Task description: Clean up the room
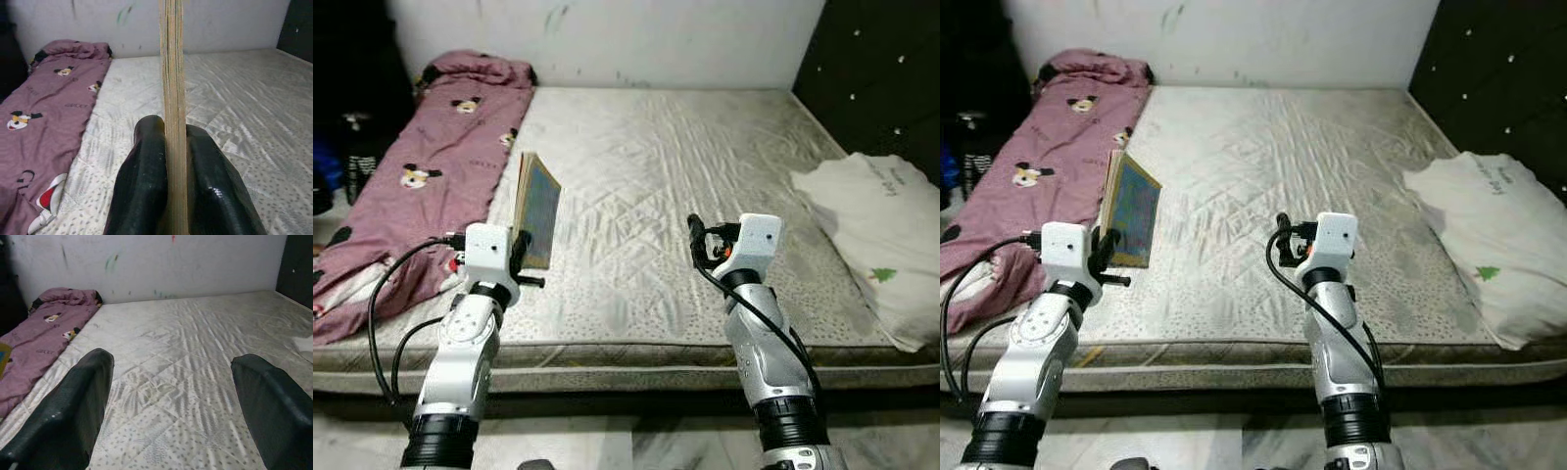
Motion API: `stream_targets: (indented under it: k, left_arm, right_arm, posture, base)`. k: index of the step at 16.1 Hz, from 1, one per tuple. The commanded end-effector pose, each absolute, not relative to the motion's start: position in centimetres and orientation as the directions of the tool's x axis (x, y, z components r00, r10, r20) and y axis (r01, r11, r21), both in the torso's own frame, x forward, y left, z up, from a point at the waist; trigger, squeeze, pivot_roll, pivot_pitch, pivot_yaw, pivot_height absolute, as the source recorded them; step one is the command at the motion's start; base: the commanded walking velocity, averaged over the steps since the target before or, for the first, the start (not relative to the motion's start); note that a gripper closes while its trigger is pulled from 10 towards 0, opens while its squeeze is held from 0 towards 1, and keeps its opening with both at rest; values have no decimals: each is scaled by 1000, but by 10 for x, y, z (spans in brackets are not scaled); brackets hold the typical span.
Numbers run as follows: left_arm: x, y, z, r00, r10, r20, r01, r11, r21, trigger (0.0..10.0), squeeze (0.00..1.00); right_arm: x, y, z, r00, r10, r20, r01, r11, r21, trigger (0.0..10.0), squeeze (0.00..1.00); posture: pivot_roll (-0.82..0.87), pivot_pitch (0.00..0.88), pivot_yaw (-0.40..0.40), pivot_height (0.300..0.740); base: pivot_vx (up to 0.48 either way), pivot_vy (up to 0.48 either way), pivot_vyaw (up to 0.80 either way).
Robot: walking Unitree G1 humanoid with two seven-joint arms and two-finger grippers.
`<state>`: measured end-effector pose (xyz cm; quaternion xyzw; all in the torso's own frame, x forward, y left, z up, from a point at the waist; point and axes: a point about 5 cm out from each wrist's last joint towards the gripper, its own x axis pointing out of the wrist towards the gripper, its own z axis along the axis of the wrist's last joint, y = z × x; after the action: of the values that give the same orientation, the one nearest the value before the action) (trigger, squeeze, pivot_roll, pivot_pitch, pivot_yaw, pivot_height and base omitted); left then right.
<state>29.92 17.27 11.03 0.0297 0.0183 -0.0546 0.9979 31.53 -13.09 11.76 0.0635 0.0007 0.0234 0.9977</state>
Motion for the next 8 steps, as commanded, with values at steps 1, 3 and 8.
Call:
stream_targets:
  k: [1, 3, 8]
  left_arm:
    - [305, 171, 127, 990, -140, 33, 137, 988, 67, 10000, 0]
    - [304, 162, 123, 979, -201, 21, 199, 977, 80, 10000, 0]
    - [292, 141, 121, 966, -252, 56, 246, 964, 97, 10000, 0]
  right_arm:
    - [318, -125, 121, 997, 71, 11, -71, 990, 123, 10000, 0]
    - [321, -124, 122, 997, 78, 12, -79, 990, 120, 10000, 0]
    - [321, -125, 126, 996, 81, 26, -84, 990, 117, 10000, 0]
  posture:
    - [80, 0, -26, 740]
    - [83, 0, -33, 740]
    - [76, 0, -33, 740]
  base:
    - [0, 0, 0]
    - [0, 0, 0]
    - [0, 0, 0]
